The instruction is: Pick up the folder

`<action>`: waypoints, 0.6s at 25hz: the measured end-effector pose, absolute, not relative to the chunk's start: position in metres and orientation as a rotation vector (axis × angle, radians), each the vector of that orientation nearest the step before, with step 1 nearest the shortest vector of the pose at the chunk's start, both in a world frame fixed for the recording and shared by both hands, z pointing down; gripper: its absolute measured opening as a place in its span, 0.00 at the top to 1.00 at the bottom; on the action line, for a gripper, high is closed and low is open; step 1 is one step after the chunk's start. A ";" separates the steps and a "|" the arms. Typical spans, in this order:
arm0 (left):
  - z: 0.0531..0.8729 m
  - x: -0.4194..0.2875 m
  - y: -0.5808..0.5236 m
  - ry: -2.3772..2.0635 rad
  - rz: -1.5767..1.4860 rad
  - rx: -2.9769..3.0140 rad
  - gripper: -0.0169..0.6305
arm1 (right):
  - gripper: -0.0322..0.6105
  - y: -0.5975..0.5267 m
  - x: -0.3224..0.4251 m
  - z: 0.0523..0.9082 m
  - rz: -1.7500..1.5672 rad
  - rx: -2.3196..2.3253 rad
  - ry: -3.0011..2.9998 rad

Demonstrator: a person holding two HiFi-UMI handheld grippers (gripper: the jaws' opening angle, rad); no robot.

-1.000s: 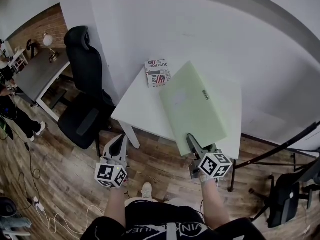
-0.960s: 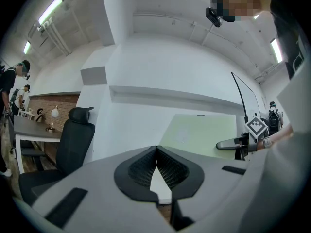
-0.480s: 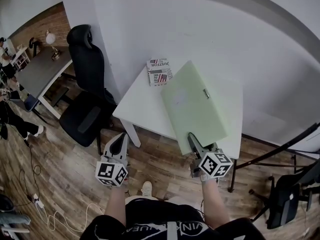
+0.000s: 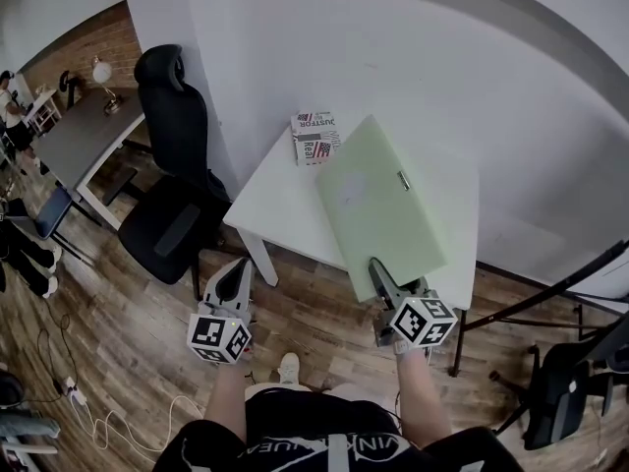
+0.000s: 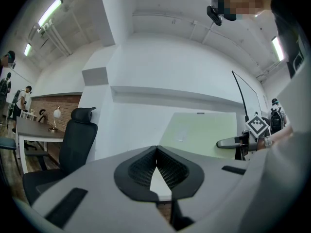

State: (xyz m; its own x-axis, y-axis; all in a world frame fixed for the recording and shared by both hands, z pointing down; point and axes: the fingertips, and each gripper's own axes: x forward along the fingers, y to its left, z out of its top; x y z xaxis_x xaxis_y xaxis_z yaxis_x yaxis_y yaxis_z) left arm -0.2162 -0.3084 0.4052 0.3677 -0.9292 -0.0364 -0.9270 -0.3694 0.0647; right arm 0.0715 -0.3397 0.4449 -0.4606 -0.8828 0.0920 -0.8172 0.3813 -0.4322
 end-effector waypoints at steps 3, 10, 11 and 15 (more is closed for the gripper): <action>0.404 -0.217 -0.306 -1.743 -0.102 2.569 0.95 | 0.50 -0.337 0.072 0.443 -0.635 -1.547 2.476; 0.406 -0.218 -0.300 -1.742 -0.103 2.566 0.95 | 0.50 -0.333 0.077 0.443 -0.636 -1.561 2.454; 0.406 -0.219 -0.300 -1.742 -0.103 2.565 0.95 | 0.50 -0.333 0.077 0.442 -0.635 -1.563 2.453; 0.403 -0.220 -0.298 -1.746 -0.106 2.566 0.95 | 0.50 -0.331 0.076 0.440 -0.630 -1.562 2.452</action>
